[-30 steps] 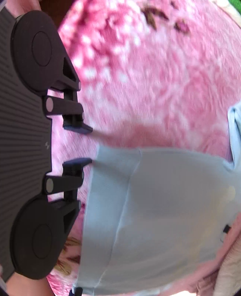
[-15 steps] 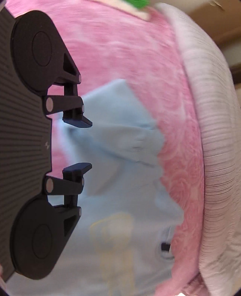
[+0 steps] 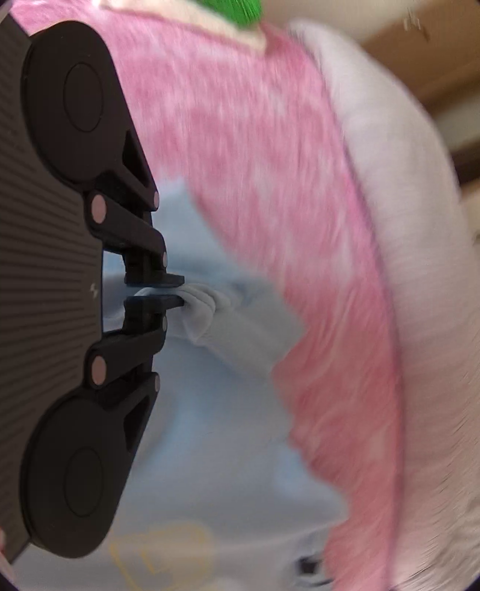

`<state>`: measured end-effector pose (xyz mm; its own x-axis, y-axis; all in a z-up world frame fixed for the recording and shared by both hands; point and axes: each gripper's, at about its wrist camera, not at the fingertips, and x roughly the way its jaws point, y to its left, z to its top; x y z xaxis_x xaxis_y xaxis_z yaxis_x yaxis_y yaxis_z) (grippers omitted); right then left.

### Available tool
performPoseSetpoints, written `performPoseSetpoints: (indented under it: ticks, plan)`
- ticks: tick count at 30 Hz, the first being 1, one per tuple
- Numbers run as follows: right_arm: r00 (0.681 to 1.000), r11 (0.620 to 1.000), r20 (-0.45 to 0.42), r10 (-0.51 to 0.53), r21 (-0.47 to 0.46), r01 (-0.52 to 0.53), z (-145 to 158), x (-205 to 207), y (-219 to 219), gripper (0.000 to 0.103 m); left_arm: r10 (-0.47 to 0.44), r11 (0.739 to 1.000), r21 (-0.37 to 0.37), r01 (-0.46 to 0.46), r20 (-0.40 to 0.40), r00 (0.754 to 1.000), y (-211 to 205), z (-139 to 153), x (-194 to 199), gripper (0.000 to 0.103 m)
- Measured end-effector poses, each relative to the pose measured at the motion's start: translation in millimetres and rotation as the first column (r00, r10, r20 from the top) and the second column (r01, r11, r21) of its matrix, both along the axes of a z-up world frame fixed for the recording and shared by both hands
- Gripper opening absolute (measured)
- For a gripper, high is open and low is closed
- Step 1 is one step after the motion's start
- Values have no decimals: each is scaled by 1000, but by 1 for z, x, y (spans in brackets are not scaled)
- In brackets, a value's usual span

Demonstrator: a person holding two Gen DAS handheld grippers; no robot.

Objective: Fold clothes

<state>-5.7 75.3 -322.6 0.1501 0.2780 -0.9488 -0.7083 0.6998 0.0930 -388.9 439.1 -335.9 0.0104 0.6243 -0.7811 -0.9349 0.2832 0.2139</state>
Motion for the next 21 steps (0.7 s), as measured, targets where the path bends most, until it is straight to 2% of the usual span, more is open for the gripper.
performPoseSetpoints:
  ticks: [3,5,6,7,9,12,13,14,17,18,19,21]
  plan:
    - [1000,1000,-6,22,1,-22,0,-6,9,37,171,983,62,-176,71,983,-19,29,-60,3]
    - [999,999,-6,45,6,-45,0,-12,16,37,307,945,75,-319,135,942,-40,39,-110,3]
    - [998,998,-6,58,8,-58,0,-16,19,37,374,920,61,-388,166,913,-52,39,-136,3]
    - [997,997,-8,71,7,-71,-2,-19,22,37,430,896,29,-443,193,882,-62,35,-158,3]
    - [996,996,-16,92,3,-92,-6,-26,26,37,524,850,-84,-520,234,819,-81,15,-192,4]
    - [992,992,-31,124,-7,-124,-10,-37,32,37,614,789,-244,-564,267,743,-101,-23,-216,13]
    - [990,991,-32,135,-12,-136,-11,-41,33,37,645,764,-274,-584,282,711,-106,-32,-221,14]
    - [989,989,-34,147,-17,-148,-11,-44,34,37,661,750,-272,-602,300,688,-108,-34,-224,16]
    - [984,984,-26,176,-23,-176,-8,-49,30,37,673,735,-204,-647,334,660,-111,-27,-227,17]
    - [984,983,-21,179,-25,-180,-6,-49,28,37,672,734,-175,-656,326,665,-111,-23,-228,20]
    - [984,984,-16,175,-30,-176,-4,-49,26,37,662,744,-144,-652,291,691,-111,-18,-226,27]
    - [987,987,-15,157,-29,-158,0,-46,20,37,634,770,-90,-631,204,746,-113,-11,-219,28]
